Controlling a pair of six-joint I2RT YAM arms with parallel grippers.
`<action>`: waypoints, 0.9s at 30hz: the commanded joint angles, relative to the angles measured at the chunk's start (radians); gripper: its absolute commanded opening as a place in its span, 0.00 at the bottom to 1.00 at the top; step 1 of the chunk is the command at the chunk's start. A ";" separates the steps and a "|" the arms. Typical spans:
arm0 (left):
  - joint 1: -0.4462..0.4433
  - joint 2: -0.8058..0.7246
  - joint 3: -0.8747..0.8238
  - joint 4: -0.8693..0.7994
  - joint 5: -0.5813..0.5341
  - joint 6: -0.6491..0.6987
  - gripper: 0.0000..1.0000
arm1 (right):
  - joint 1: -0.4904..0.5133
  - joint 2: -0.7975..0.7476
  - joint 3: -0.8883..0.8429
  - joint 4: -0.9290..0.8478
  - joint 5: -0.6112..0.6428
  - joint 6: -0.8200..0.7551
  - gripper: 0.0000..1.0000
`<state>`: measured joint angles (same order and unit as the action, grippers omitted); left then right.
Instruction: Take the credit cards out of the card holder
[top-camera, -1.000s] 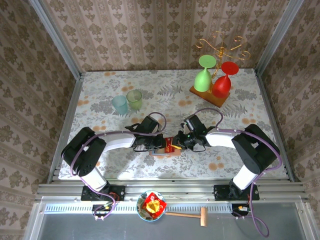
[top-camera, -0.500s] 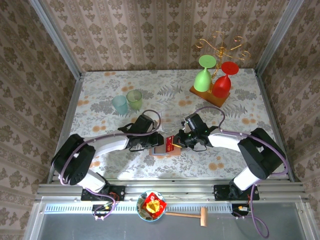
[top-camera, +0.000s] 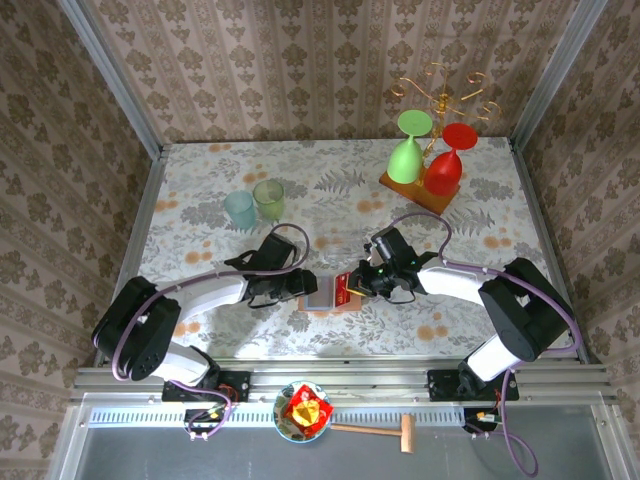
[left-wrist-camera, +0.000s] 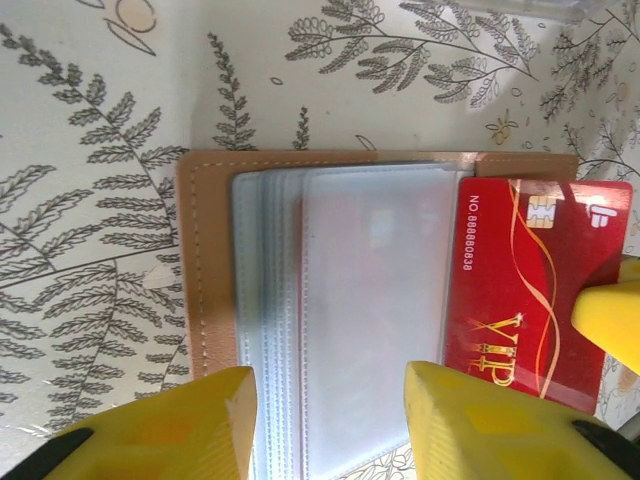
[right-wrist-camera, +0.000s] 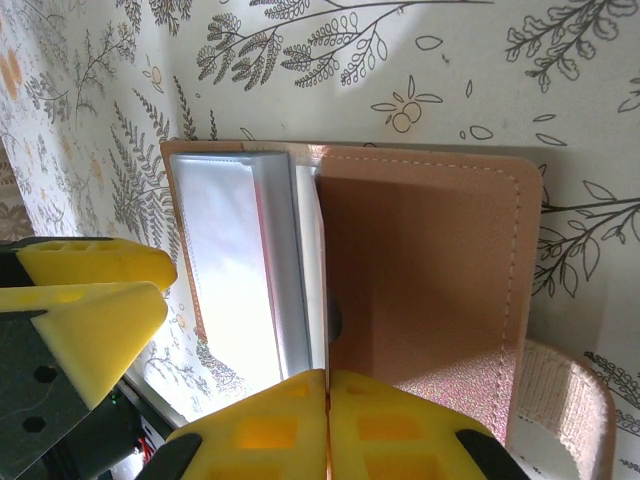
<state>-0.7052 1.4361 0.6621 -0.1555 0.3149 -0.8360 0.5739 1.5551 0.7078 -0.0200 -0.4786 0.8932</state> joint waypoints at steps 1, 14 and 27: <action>0.007 0.016 -0.016 0.002 0.013 0.019 0.45 | -0.002 0.018 0.028 -0.023 -0.001 -0.009 0.08; 0.000 0.058 -0.035 0.076 0.063 -0.014 0.45 | 0.015 0.049 0.063 -0.034 -0.022 -0.031 0.09; -0.002 0.050 -0.039 0.074 0.056 -0.016 0.45 | 0.026 0.015 0.105 -0.147 0.048 -0.053 0.16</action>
<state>-0.7052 1.4799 0.6361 -0.0742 0.3630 -0.8383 0.5938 1.5875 0.7868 -0.1150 -0.4599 0.8589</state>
